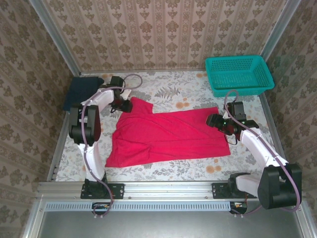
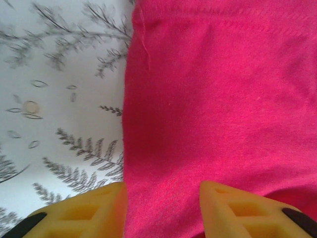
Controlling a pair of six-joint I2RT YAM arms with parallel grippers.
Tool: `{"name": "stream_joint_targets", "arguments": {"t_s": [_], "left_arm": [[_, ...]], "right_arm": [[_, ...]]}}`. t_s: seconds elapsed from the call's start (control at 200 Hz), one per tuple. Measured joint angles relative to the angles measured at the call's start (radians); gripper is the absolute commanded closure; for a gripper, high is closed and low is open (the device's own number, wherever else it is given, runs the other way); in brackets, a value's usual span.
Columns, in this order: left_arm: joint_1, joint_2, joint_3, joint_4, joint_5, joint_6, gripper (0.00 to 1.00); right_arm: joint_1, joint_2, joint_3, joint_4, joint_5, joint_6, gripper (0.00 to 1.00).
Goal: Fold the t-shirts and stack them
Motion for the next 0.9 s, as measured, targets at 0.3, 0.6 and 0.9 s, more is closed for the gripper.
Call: {"name": "stream_joint_targets", "arguments": {"t_s": [0.3,0.6,0.9], "left_arm": [[0.0,0.079,0.069,-0.078,-0.046,0.032,0.58],[0.0,0.094,0.092,-0.094,-0.059,0.048,0.92],[0.0,0.077,0.061,-0.053,-0.048,0.05,1.0]], "right_arm": [[0.0,0.002,0.0,0.003,0.0,0.002,0.27],[0.0,0.026,-0.001,0.024,0.0,0.008,0.27],[0.0,0.119,0.043,0.025,0.08,0.006,0.33]]}}
